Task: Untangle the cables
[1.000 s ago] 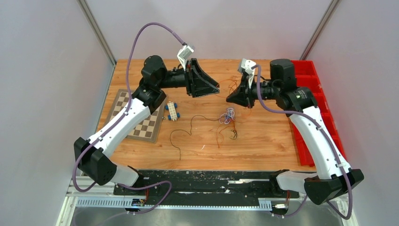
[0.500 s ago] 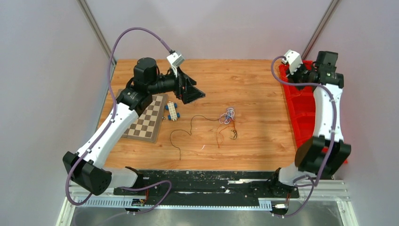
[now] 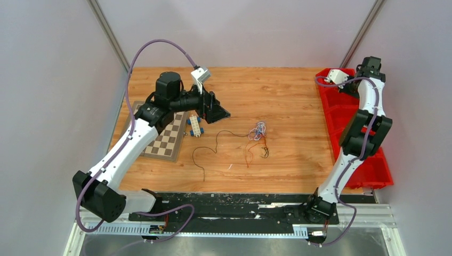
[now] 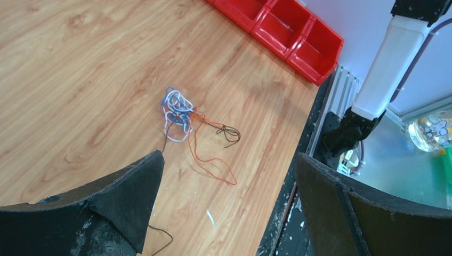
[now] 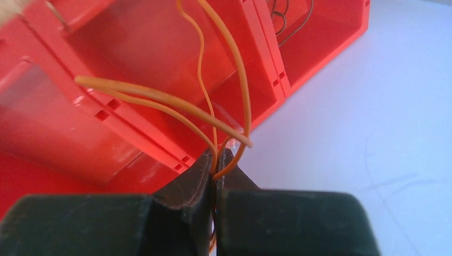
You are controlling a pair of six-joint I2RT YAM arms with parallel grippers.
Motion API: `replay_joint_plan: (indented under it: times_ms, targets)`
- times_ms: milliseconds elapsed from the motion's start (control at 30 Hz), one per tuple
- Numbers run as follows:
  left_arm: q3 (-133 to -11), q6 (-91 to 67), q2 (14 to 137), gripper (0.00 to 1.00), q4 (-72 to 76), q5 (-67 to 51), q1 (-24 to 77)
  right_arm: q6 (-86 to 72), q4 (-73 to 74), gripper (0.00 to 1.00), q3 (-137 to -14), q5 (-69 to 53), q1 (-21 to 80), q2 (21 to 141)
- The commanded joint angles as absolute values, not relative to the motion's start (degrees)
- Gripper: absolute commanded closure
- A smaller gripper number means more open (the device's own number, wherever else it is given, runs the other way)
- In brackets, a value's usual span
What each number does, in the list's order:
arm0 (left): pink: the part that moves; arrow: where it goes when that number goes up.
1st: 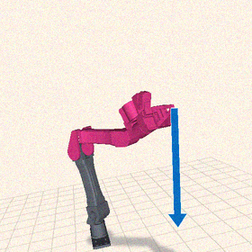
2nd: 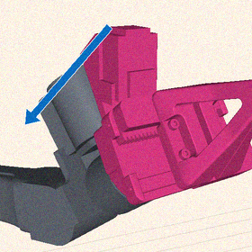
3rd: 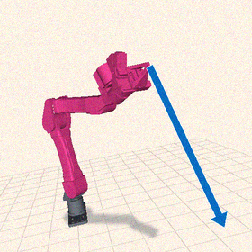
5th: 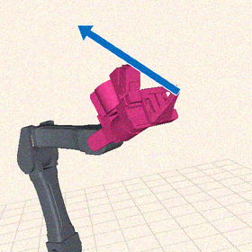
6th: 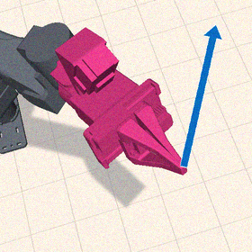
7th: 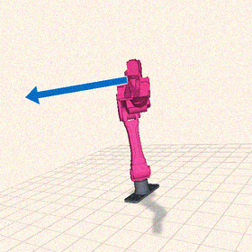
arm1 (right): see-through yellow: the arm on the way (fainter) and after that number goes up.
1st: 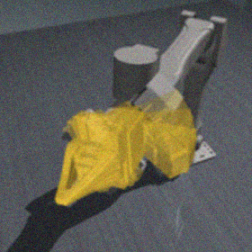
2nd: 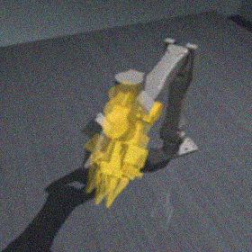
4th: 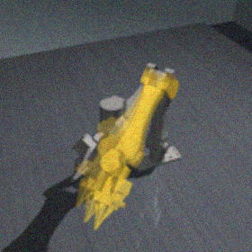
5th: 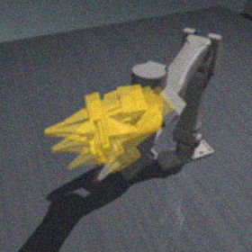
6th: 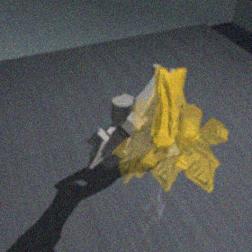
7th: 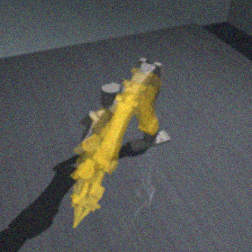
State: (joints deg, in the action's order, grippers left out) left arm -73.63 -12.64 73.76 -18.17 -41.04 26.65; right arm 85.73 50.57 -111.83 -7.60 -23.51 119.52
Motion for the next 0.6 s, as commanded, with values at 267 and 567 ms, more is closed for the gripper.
replay_joint_plan:
  times_ms: [267, 567]
  targets:
    - [-72.5, -14.9, 74.6, 0.00, -16.7, -43.4, 22.8, 97.2, 43.2, 0.77, -118.6, 1.8, -21.8, 128.2]
    - [-73.4, -14.0, 74.9, 0.00, -18.2, -43.3, 22.6, 97.0, 43.8, 0.14, -116.8, -3.9, -21.9, 121.5]
